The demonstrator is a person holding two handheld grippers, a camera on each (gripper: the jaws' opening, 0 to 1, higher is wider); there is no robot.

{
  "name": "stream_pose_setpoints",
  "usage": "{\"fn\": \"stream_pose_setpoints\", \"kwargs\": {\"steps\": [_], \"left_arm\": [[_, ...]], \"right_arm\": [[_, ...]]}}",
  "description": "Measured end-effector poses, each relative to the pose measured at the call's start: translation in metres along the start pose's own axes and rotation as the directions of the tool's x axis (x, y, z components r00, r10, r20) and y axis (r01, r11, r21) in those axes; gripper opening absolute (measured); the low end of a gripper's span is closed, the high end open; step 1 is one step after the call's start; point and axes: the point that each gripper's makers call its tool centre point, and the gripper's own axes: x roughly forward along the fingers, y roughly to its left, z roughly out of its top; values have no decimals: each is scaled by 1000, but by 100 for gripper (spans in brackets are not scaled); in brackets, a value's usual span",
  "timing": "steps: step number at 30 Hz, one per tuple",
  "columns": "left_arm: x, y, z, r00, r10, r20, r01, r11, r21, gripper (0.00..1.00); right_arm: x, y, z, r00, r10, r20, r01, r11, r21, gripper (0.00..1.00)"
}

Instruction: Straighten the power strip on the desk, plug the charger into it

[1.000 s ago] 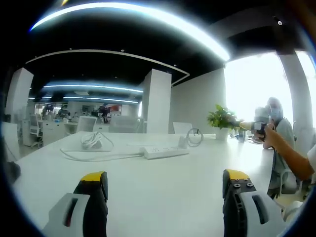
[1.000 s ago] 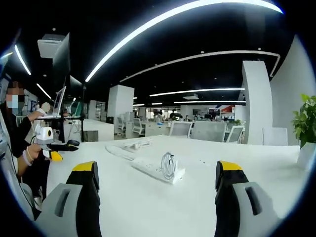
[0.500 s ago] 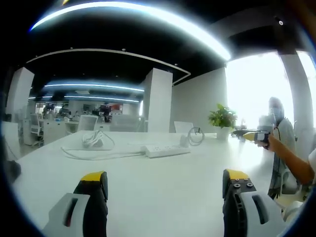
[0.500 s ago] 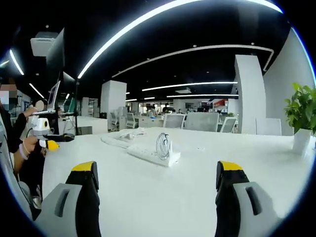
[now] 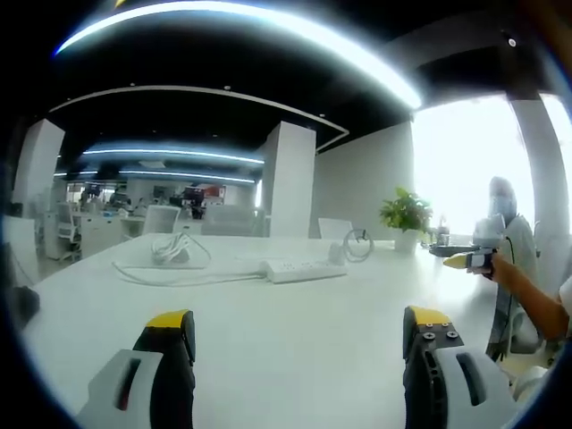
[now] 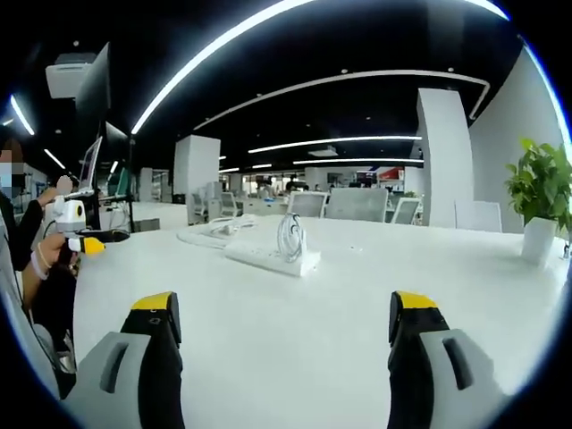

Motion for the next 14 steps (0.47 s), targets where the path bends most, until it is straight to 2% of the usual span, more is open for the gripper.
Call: {"fn": "stream_pose_setpoints", "kwargs": {"steps": [14], "left_arm": [[-2,5,-4,1000,13,-11,-13,1000,-4,99]], "right_arm": [[-4,1,-13,999,-26,-27,26,1000,4,95]]}}
